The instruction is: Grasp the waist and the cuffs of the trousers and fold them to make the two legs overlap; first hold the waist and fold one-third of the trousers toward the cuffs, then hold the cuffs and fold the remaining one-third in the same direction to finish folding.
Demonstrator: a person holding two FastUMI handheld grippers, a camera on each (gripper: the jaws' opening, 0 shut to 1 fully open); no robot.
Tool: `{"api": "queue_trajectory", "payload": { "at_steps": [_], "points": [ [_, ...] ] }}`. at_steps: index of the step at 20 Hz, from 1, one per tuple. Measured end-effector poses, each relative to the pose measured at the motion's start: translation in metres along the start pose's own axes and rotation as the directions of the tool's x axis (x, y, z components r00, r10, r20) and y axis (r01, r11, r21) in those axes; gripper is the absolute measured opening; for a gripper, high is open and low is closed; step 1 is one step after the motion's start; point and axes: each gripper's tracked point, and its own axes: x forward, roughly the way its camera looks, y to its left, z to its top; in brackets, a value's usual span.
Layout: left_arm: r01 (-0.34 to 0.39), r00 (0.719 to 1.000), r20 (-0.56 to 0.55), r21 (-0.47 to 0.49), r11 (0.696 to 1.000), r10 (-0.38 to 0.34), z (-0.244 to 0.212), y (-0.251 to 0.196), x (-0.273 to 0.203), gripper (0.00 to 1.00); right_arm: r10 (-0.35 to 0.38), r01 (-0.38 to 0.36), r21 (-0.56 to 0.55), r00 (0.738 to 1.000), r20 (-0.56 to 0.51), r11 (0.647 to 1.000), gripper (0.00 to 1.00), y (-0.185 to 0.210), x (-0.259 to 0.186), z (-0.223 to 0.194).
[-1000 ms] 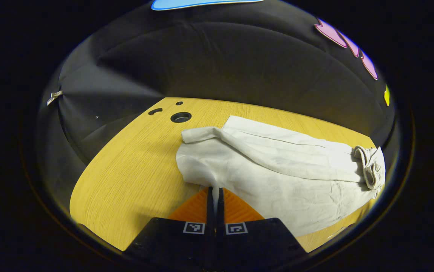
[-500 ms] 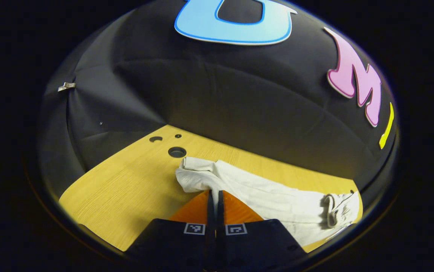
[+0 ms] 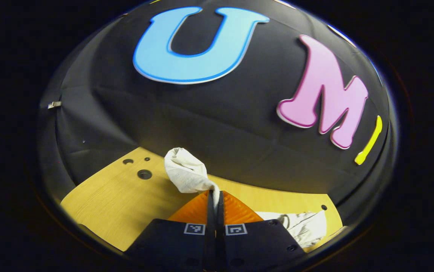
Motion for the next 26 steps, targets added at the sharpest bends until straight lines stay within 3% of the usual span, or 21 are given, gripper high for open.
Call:
{"api": "queue_trajectory", "payload": {
  "at_steps": [9,15,26],
  "points": [
    [0.167,0.986,-0.010,0.025,0.986,-0.167,0.003,-0.150,-0.009,0.05,-0.073,0.072,0.044,0.997,0.013,0.996,0.87,-0.069,-0.052,0.006],
    [0.282,0.959,-0.043,0.029,0.959,-0.281,-0.017,-0.241,-0.015,0.05,-0.127,0.126,0.088,0.992,0.009,0.988,0.87,-0.108,-0.088,0.001],
    [0.411,0.905,-0.126,0.011,0.912,-0.406,-0.077,-0.350,-0.016,0.05,-0.221,0.220,0.151,0.975,-0.011,0.964,0.88,-0.159,-0.146,-0.010]
  ]
}}
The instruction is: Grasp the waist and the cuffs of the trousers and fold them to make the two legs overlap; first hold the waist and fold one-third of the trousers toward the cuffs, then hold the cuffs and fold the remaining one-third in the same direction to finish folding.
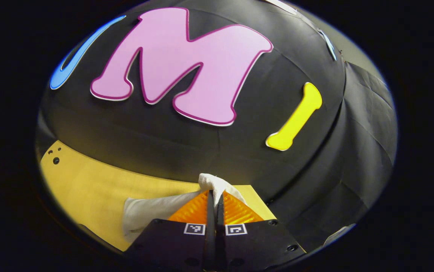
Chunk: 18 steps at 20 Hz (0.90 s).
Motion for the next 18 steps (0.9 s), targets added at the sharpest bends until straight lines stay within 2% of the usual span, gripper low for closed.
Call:
{"api": "queue_trajectory", "payload": {
  "at_steps": [6,9,11,13,14,15,17,18],
  "points": [
    [0.049,0.996,-0.076,-0.049,0.998,-0.052,-0.052,-0.027,0.021,0.05,-0.044,0.044,0.036,0.999,-0.025,0.998,0.92,-0.019,-0.019,-0.015],
    [0.048,0.992,-0.119,-0.037,0.998,-0.052,-0.076,-0.029,0.027,0.06,-0.050,0.051,0.039,0.998,-0.031,0.998,0.92,-0.018,-0.018,-0.016],
    [0.039,0.988,-0.152,-0.013,0.999,-0.041,-0.089,-0.025,0.027,0.11,-0.046,0.047,0.033,0.999,-0.027,0.998,0.98,-0.021,-0.020,-0.022],
    [0.042,0.986,-0.163,0.008,0.999,-0.040,-0.093,-0.022,0.023,0.12,-0.034,0.034,0.023,0.999,-0.018,0.999,1.00,-0.016,-0.023,-0.016],
    [0.042,0.986,-0.162,0.019,0.999,-0.039,-0.093,-0.020,0.018,0.22,-0.026,0.027,0.020,1.000,-0.012,0.999,0.96,-0.013,-0.023,-0.014],
    [0.041,0.987,-0.159,0.034,0.999,-0.035,-0.094,-0.017,0.013,0.46,-0.018,0.019,0.016,1.000,-0.007,1.000,1.00,-0.009,-0.022,-0.011],
    [0.022,0.989,-0.148,0.074,0.997,-0.010,-0.088,-0.007,-0.003,0.95,-0.001,0.001,0.008,1.000,0.003,1.000,1.00,0.002,-0.019,-0.004],
    [0.011,0.990,-0.140,0.097,0.995,0.003,-0.083,0.000,-0.015,0.95,0.007,-0.008,0.004,1.000,0.010,1.000,1.00,0.008,-0.017,0.000]
  ]
}}
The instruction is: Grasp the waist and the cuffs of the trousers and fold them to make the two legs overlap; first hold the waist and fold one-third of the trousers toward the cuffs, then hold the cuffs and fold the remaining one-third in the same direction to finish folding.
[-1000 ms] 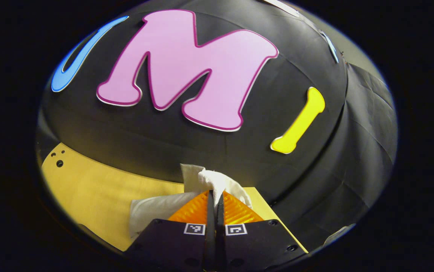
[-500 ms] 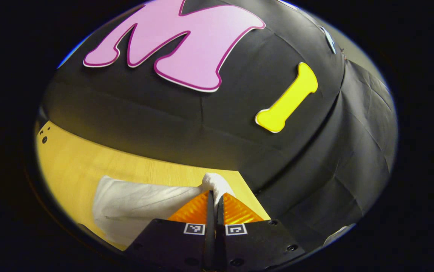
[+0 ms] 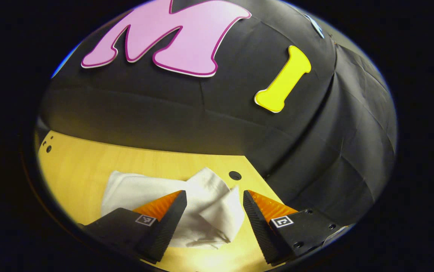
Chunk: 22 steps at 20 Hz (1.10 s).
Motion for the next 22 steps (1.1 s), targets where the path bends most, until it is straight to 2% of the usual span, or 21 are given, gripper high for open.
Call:
{"api": "queue_trajectory", "payload": {
  "at_steps": [4,7,11,15,19,22],
  "points": [
    [-0.116,0.993,0.049,0.107,0.987,0.111,0.012,0.039,-0.069,0.96,0.028,-0.027,-0.036,0.999,0.044,0.999,1.00,0.022,0.000,0.018],
    [-0.203,0.975,0.121,0.136,0.970,0.187,0.022,0.068,-0.148,0.96,0.049,-0.045,-0.037,0.994,0.100,0.998,0.98,0.042,-0.007,0.038],
    [-0.235,0.953,0.212,0.063,0.970,0.217,0.021,0.091,-0.249,0.96,0.079,-0.066,-0.092,0.987,0.139,0.994,0.98,0.068,-0.031,0.057],
    [-0.337,0.905,0.278,0.008,0.942,0.321,-0.011,0.123,-0.344,0.95,0.130,-0.121,-0.057,0.972,0.195,0.991,0.98,0.109,-0.072,0.072],
    [-0.418,0.858,0.318,-0.023,0.908,0.404,-0.051,0.140,-0.415,0.95,0.157,-0.157,-0.016,0.972,0.175,0.988,0.98,0.138,-0.105,0.043],
    [-0.426,0.851,0.303,-0.075,0.902,0.428,-0.080,0.138,-0.445,0.95,0.162,-0.159,-0.029,0.973,0.166,0.987,0.98,0.147,-0.127,0.021]
  ]
}}
